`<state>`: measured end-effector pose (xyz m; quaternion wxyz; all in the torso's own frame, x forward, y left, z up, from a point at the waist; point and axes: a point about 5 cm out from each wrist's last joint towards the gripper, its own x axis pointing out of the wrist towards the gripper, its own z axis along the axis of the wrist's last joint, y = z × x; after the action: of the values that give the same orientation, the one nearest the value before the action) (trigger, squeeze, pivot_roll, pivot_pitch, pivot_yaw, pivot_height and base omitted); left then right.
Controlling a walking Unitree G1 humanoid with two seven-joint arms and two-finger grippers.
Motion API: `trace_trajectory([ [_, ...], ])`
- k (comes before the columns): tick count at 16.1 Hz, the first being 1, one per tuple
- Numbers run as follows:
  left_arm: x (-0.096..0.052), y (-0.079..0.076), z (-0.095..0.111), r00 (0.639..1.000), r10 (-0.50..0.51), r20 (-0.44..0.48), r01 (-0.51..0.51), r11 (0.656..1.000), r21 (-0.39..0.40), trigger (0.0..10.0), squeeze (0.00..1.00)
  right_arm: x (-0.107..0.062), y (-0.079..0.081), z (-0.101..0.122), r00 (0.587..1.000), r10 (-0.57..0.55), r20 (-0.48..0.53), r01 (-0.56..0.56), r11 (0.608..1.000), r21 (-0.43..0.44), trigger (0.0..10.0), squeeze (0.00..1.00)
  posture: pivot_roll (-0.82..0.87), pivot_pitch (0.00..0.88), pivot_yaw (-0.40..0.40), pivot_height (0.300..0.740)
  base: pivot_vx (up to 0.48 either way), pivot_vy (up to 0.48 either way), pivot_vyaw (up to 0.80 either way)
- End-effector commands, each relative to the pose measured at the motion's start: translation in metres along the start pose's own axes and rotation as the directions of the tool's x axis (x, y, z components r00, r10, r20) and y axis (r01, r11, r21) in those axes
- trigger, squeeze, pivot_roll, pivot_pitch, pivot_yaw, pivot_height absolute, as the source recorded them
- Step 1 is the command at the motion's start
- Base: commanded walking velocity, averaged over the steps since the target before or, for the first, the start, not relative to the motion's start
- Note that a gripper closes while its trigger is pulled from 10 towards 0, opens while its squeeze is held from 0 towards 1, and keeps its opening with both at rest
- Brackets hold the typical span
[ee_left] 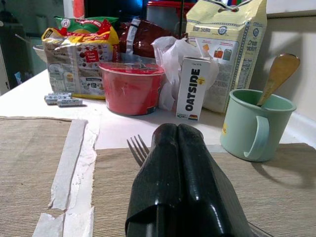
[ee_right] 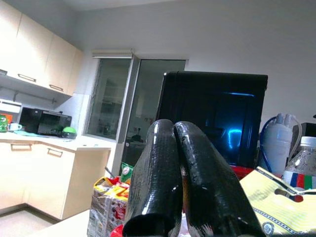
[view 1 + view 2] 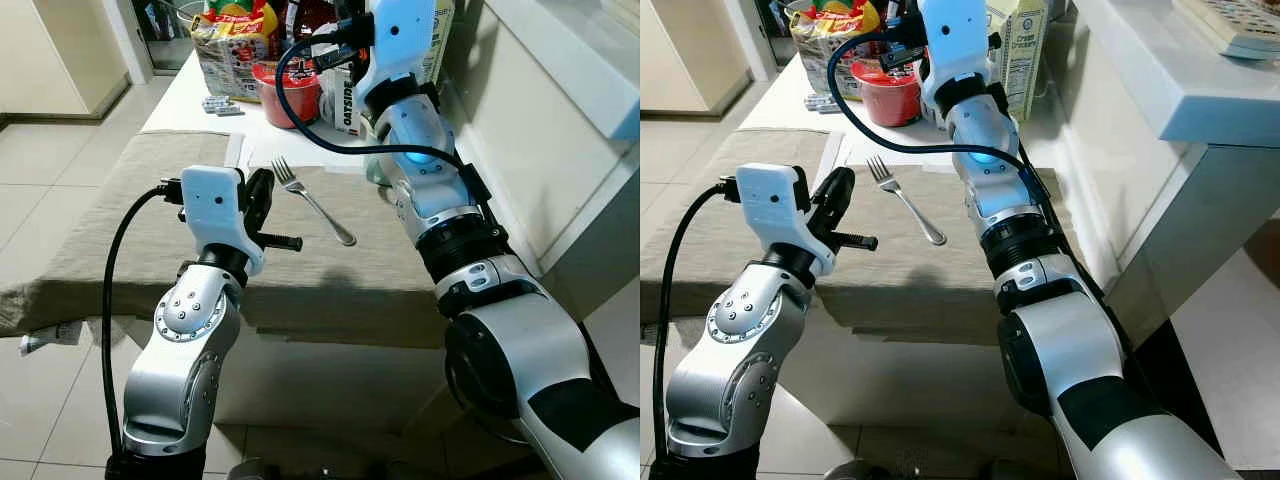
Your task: Setting the table
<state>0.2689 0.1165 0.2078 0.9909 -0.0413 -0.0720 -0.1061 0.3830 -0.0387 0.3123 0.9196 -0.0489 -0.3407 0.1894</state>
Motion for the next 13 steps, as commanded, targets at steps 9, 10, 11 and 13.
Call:
trace_trajectory([
  [9, 0.003, 0.002, 0.002, 1.0, 0.004, 0.012, -0.004, 1.0, 0.019, 10.0, 0.0, -0.02, 0.056, 0.004, 0.982, 0.183, 0.054, -0.191, 0.948, 0.254, 0.0, 0.17, -0.04, 0.044, 0.039, 0.74, 0.0, 0.0, 0.0],
  [10, 0.003, 0.002, 0.002, 1.0, 0.004, 0.011, -0.004, 1.0, 0.02, 10.0, 0.0, -0.025, 0.061, -0.002, 0.979, 0.203, 0.031, -0.203, 0.939, 0.279, 0.0, 0.17, -0.04, 0.044, 0.039, 0.74, 0.0, 0.0, 0.0],
  [11, 0.003, 0.002, 0.002, 1.0, 0.004, 0.01, -0.004, 1.0, 0.02, 10.0, 0.0, -0.031, 0.064, -0.017, 0.972, 0.228, -0.048, -0.208, 0.941, 0.266, 0.0, 0.15, -0.04, 0.045, 0.04, 0.74, 0.0, 0.0, 0.0],
  [13, 0.004, 0.002, 0.001, 1.0, 0.006, 0.009, -0.006, 1.0, 0.019, 10.0, 0.0, -0.045, 0.064, -0.045, 0.948, 0.244, -0.203, -0.193, 0.952, 0.239, 0.0, 0.0, -0.04, 0.046, 0.04, 0.74, 0.0, 0.0, 0.0],
])
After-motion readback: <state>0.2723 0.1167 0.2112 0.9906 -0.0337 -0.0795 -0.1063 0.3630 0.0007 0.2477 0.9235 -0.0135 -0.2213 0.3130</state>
